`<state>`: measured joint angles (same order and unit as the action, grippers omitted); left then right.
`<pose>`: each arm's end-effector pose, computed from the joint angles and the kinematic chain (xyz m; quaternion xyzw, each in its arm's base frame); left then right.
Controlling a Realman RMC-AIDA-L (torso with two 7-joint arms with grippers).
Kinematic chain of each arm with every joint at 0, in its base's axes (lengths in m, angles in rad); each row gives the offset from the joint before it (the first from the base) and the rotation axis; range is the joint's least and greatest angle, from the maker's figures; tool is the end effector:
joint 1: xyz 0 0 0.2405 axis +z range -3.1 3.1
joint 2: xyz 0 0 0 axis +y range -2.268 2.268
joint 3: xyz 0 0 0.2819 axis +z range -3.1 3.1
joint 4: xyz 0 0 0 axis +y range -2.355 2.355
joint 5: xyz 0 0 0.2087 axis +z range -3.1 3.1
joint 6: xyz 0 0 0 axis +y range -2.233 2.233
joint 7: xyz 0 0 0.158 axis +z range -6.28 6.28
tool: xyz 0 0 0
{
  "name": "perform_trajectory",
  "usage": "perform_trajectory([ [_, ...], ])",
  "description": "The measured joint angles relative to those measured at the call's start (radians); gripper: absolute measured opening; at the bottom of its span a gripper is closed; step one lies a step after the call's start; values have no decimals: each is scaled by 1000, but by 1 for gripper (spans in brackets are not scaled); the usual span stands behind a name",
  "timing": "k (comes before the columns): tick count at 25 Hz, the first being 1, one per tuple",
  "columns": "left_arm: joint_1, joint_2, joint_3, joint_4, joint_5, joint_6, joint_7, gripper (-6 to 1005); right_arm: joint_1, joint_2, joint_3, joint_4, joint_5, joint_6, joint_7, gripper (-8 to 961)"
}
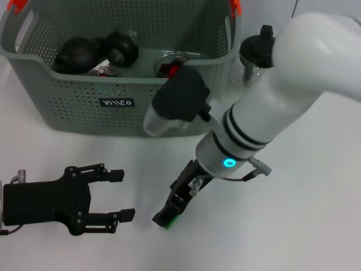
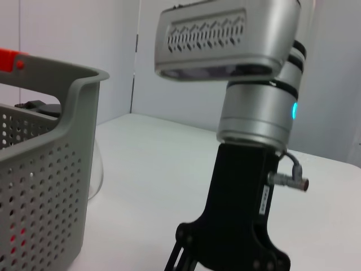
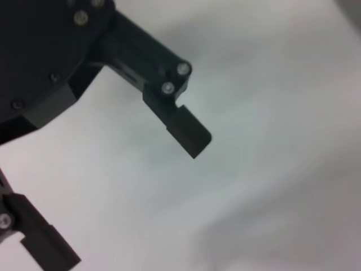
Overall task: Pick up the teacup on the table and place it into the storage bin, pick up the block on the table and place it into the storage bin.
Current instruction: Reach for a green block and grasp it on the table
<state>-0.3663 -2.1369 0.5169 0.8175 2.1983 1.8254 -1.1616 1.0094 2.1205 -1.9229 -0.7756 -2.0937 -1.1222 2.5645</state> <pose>-0.3116 0.2675 -0.0141 -0.9569 -0.1505 -0.2234 0.1086 0.1166 0.3582 -0.1771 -0.9618 0.2191 -0.1624 0.0253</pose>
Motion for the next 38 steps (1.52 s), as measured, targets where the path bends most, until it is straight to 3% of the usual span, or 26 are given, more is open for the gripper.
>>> perform_trajectory([
  [27, -10, -1, -2, -5, -8, 0, 0, 829, 22, 2, -149, -4, 3, 70, 1, 895],
  [38, -10, -3, -2, -6, -8, -5, 0, 829, 23, 2, -158, -11, -15, 71, -5, 755],
])
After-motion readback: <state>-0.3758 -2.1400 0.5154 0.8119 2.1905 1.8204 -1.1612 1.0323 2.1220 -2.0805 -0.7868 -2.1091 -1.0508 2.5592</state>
